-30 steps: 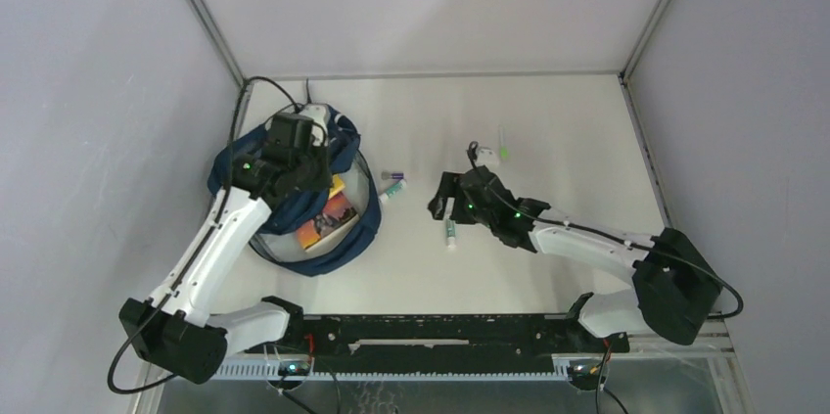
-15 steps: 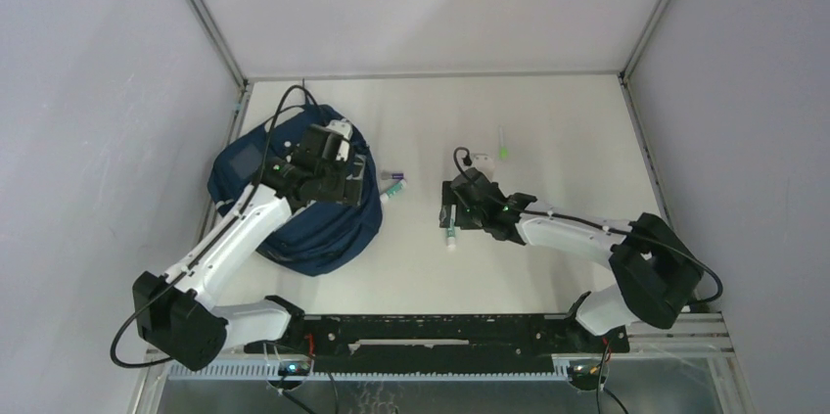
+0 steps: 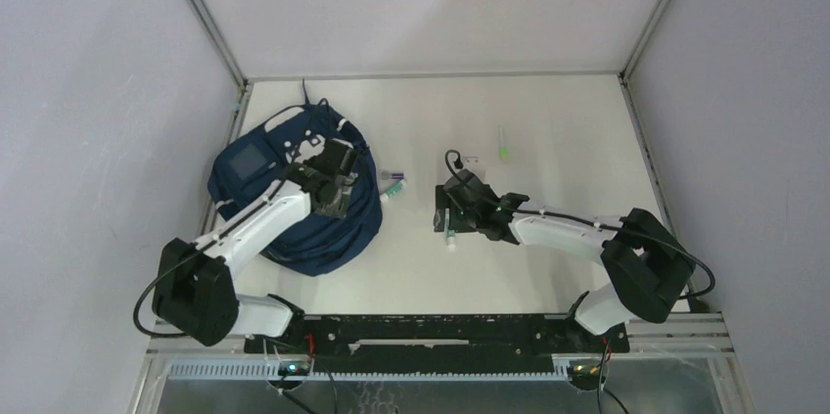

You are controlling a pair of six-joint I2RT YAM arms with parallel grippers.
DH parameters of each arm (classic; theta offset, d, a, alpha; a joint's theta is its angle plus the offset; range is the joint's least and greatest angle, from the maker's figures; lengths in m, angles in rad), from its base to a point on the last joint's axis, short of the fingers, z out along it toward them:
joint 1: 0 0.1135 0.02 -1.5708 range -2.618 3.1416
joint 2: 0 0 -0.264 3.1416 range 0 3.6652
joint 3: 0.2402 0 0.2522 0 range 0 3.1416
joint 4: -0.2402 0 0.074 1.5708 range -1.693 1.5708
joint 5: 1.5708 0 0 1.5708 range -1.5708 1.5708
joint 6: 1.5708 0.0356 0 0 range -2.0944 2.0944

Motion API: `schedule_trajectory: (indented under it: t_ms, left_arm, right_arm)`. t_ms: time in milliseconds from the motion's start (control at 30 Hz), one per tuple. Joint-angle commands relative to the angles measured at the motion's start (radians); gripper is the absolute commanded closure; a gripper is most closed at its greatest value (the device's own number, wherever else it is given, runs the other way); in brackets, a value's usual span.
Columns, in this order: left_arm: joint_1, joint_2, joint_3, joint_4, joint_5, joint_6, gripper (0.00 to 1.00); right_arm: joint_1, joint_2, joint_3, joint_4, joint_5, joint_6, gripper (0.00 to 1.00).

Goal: Pack the student bag
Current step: Pick up the stationery from the center of the board.

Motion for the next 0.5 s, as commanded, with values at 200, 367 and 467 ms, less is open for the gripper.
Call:
schedule_trajectory:
  t_ms: [200, 367, 467]
  left_arm:
    - [-0.014, 0.1, 0.01, 0.01, -0.064, -0.013, 0.29]
    - [-0.029, -0.012, 0.012, 0.018, 0.007, -0.003, 0.2]
    - [-0.039, -0.04, 0.002, -0.007, 0.043, 0.02, 0.25]
  right_arm:
    - [0.017, 0.04, 0.035, 0.045, -0.026, 0.028, 0.18]
    - [0.02, 0.052, 0.035, 0.058, -0.035, 0.034, 0.18]
    - [0.019, 0.054, 0.035, 0.064, -0.038, 0.032, 0.18]
